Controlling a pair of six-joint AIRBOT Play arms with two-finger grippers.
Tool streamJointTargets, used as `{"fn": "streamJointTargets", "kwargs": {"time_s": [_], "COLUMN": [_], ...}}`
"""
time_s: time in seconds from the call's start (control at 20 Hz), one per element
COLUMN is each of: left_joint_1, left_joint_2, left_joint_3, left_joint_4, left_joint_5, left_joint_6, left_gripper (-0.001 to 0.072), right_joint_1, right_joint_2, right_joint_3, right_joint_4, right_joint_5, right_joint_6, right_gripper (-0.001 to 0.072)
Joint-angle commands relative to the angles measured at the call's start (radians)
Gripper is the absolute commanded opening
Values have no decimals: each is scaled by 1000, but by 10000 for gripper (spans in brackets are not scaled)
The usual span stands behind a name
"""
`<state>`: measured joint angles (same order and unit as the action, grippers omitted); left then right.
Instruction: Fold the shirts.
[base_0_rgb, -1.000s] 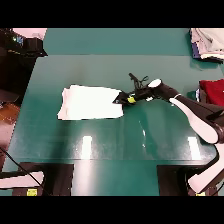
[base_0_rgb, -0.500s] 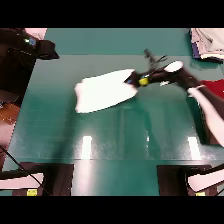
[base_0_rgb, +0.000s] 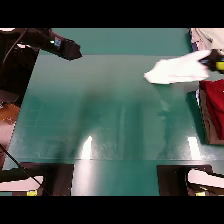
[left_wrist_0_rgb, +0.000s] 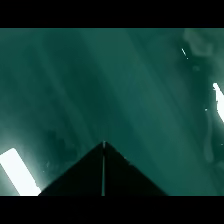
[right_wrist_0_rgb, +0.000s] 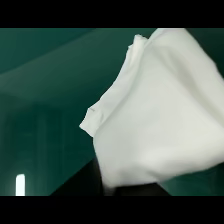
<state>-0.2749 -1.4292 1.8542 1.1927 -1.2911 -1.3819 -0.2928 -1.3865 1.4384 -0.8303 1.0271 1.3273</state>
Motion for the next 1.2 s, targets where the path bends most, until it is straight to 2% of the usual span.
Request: {"fn": "streamJointTargets", "kwargs": {"time_s": [0.0,0.2,0.35,0.65,0.8,1.0,1.15], "left_joint_1": [-43,-47,-47,-47,-47,-47,-47], "left_joint_2": [0,0,-2,-2,-2,-2,-2], "left_joint_3": [0,0,0,0,0,0,0], "left_joint_4": [0,1,1,4,4,4,4], "left_joint_5": [19,19,19,17,16,15,4], "left_joint_6": [1,0,0,1,2,2,3], "left_gripper": [27,27,27,27,27,27,27], "right_joint_1": [-216,-316,-343,-374,-423,-457,-457], "right_joint_2": [23,23,23,24,61,137,234], "right_joint_3": [1,2,27,255,282,262,121], "right_joint_4": [-18,2,76,75,64,-91,-230], "right_joint_5": [-71,-148,-146,41,124,219,233], "right_joint_6": [6,6,-58,-50,-34,12,33], "right_gripper": [18,18,18,17,17,17,19]}}
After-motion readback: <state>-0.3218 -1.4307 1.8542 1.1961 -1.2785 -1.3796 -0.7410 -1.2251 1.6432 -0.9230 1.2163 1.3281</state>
